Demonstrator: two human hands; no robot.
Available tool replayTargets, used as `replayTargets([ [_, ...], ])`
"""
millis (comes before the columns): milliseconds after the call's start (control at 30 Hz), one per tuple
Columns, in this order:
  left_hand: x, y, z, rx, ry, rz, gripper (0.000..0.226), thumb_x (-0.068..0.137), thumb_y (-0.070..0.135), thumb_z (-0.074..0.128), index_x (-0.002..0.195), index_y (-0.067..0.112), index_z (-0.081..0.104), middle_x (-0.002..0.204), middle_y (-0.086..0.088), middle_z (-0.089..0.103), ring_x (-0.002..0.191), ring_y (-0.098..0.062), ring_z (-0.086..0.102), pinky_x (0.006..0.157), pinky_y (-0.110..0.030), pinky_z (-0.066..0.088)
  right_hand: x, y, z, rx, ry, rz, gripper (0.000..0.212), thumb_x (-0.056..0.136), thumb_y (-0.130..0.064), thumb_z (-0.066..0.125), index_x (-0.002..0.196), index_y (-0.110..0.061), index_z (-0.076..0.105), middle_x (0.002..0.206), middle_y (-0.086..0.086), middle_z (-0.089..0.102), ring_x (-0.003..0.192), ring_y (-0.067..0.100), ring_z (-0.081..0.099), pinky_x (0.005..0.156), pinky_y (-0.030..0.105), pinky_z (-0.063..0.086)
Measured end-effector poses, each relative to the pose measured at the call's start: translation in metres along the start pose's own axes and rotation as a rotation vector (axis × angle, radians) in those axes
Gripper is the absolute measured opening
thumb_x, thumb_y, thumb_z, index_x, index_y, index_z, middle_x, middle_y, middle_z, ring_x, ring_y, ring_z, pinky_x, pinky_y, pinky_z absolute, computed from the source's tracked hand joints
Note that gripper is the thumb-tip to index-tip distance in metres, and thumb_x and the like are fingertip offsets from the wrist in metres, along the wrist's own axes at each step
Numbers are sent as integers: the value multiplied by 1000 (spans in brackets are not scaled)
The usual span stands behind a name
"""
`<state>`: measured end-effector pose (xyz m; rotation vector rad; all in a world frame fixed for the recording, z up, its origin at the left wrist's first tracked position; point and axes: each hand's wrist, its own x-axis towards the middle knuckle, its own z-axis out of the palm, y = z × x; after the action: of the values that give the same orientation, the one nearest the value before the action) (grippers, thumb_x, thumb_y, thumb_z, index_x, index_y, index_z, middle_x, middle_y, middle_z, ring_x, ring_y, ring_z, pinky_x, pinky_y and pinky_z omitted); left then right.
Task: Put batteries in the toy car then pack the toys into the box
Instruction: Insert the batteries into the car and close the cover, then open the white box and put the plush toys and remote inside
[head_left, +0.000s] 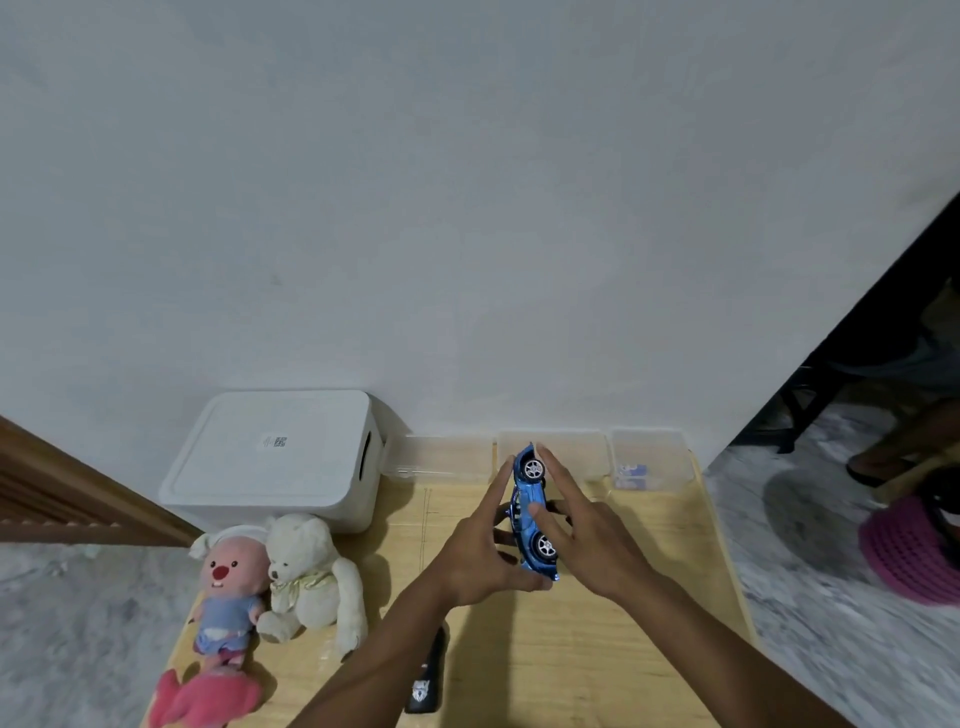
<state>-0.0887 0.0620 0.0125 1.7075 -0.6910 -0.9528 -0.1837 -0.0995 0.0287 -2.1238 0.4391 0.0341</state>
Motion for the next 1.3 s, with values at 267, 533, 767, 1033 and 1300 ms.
replayTargets([
  [267,-1,-1,-5,-24,39,-5,123,61,13,98,149,63,29,140,19,54,115,-16,69,88,-41,63,6,0,-5,-70,20,-73,49,105,-39,44,139,-72,28,131,-16,65,113,13,66,92,39,57],
  [533,-3,1,-9,-6,43,45,102,62,21,100,145,49,47,149,19,47,114,-23,64,87,-45,63,6,9,-7,394,89,34,40,93,-38,69,128,-52,56,131,-13,63,117,16,65,82,38,63],
  [767,-1,-5,-11,-102,-45,-18,99,74,20,93,149,55,39,154,8,48,134,-14,56,99,-39,58,3,12,-7,499,31,75,41,96,-22,67,127,-47,58,128,2,66,112,20,68,77,41,64],
  [1033,3,-12,-6,-138,39,28,66,96,28,73,153,40,42,150,7,54,137,-12,52,95,-33,58,4,18,-8,423,-41,78,34,100,-30,60,127,-50,57,130,-5,64,120,15,62,89,40,61],
  [1300,6,-31,-5,50,118,13,64,96,29,72,152,40,43,142,15,61,132,-3,56,98,-22,54,3,33,-7,84,-72,104,45,96,-51,58,136,-66,42,138,-17,59,123,0,56,102,32,48],
])
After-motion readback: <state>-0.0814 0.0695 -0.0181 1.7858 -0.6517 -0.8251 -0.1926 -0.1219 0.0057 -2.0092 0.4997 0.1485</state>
